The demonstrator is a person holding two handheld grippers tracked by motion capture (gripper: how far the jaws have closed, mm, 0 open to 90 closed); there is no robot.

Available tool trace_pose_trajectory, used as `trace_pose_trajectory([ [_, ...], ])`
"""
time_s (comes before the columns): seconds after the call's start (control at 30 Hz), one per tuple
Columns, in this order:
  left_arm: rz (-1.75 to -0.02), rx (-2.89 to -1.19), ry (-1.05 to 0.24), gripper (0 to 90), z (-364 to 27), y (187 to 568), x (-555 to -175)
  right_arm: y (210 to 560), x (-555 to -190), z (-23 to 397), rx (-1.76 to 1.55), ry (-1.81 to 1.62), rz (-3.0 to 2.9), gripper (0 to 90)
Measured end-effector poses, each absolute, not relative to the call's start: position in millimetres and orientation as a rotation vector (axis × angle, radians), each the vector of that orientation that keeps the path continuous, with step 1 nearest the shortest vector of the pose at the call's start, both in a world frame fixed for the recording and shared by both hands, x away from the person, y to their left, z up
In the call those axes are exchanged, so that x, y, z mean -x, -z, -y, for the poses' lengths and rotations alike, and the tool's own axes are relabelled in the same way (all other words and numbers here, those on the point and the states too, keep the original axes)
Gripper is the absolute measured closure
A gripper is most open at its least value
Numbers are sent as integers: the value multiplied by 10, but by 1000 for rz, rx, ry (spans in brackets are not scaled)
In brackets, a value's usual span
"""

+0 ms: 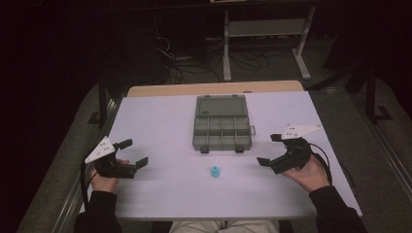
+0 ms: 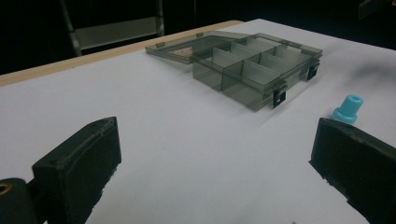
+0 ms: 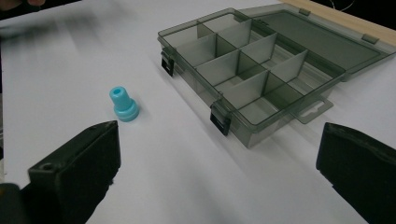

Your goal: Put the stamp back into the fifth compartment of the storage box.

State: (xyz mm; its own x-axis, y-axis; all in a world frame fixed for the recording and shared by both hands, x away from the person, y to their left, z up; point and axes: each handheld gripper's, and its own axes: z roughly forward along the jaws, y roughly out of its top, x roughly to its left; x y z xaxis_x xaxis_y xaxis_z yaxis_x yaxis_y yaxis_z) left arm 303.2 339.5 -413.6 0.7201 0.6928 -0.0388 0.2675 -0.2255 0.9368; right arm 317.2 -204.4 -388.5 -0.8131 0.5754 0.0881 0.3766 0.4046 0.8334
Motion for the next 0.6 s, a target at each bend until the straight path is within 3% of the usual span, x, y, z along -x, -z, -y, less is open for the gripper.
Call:
trace_pose_trajectory([
  [0.6, -753, -1800, -473, 15, -3393, 4137, -3033, 3869, -3261, 1762, -771, -1343, -2520, 0],
])
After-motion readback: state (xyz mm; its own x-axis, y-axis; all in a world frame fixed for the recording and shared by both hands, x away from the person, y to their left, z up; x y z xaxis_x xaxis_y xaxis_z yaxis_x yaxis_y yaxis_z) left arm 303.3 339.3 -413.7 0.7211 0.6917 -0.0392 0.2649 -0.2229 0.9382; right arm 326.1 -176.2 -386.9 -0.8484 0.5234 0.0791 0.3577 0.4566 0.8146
